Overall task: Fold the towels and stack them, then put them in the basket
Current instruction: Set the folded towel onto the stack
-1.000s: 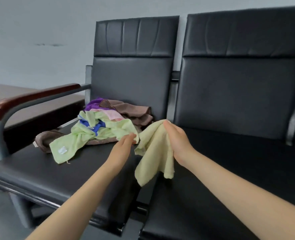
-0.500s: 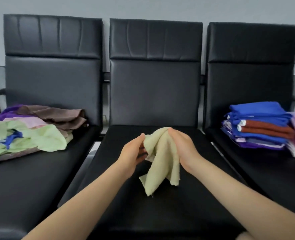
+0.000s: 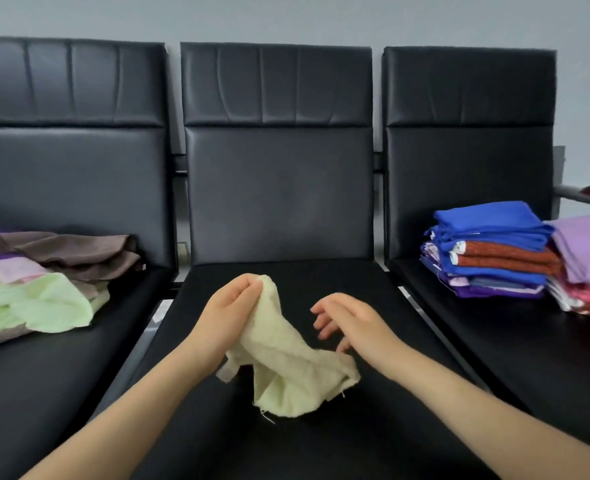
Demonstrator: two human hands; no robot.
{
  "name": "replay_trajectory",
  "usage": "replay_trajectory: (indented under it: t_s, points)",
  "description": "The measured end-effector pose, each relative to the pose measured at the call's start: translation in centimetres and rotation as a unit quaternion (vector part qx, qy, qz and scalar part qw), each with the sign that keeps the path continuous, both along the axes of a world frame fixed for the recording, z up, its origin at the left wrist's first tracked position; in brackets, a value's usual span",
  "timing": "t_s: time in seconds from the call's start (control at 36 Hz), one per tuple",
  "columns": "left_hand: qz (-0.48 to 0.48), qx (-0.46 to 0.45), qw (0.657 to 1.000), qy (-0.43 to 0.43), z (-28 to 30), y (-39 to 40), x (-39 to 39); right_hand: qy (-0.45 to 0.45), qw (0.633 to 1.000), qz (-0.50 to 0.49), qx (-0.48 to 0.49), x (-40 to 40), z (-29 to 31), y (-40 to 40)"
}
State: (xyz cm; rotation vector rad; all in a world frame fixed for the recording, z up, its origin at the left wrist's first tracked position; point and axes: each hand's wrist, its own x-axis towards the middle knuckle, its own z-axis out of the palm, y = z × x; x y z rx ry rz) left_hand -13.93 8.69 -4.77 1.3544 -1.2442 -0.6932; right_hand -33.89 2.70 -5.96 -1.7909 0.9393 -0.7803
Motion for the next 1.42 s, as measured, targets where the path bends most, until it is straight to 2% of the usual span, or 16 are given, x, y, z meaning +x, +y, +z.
replay_trajectory:
  t_s: [0.08,0.25,0.42,0.5,0.61,0.67,0.72,0.83,1.0,1.14,1.22,1.33,1.42]
  points:
    - [-0.039,-0.038,0.995,-0.085,1.5,0.9,0.3,-0.010,0.999,0.026,-0.024,1.2,-0.1,-0.3]
    - [-0.148,-0.032,0.968,-0.201,2.6,2.4,1.0,-0.026,0.993,0.111,-0.026,2.9,0.0,0.7]
    - [-0.105,-0.063,0.953,-0.279,3.0,2.6,1.9,-0.064,0.991,0.079,-0.085,3.5,0.3,1.6]
    - [-0.106,-0.026,0.957,-0.267,3.3,2.5,2.8,-0.120,0.989,0.062,-0.059,2.7,1.4,1.6]
    - [-0.135,0.093,0.943,-0.290,3.6,2.2,4.1,-0.204,0.978,0.026,0.020,1.4,2.8,1.6]
    - [-0.141,0.118,0.946,-0.267,3.4,2.3,4.9,-0.248,0.967,-0.023,0.047,0.7,3.3,1.4]
    - [-0.139,0.100,0.966,-0.193,3.1,2.5,5.2,-0.278,0.955,-0.072,0.072,0.1,3.9,1.2]
    - [-0.155,0.056,0.986,-0.033,3.0,3.3,4.5,-0.262,0.950,-0.126,0.112,-0.3,4.4,1.7]
    - [-0.125,0.027,0.981,0.148,4.4,4.6,2.2,-0.262,0.945,-0.107,0.163,-0.8,5.9,3.3]
    - [-0.140,0.039,0.953,0.267,5.5,5.0,1.9,-0.278,0.939,-0.051,0.197,-1.7,7.0,4.0]
    - [-0.120,0.061,0.958,0.252,5.3,4.8,1.8,-0.274,0.941,-0.055,0.190,-1.8,6.9,3.6]
    - [-0.034,0.085,0.986,0.139,4.3,3.8,2.0,-0.232,0.950,-0.117,0.174,-1.7,5.1,1.8]
    - [0.031,0.101,0.992,0.071,2.6,2.5,2.9,-0.167,0.965,-0.169,0.114,-1.5,2.9,-0.3]
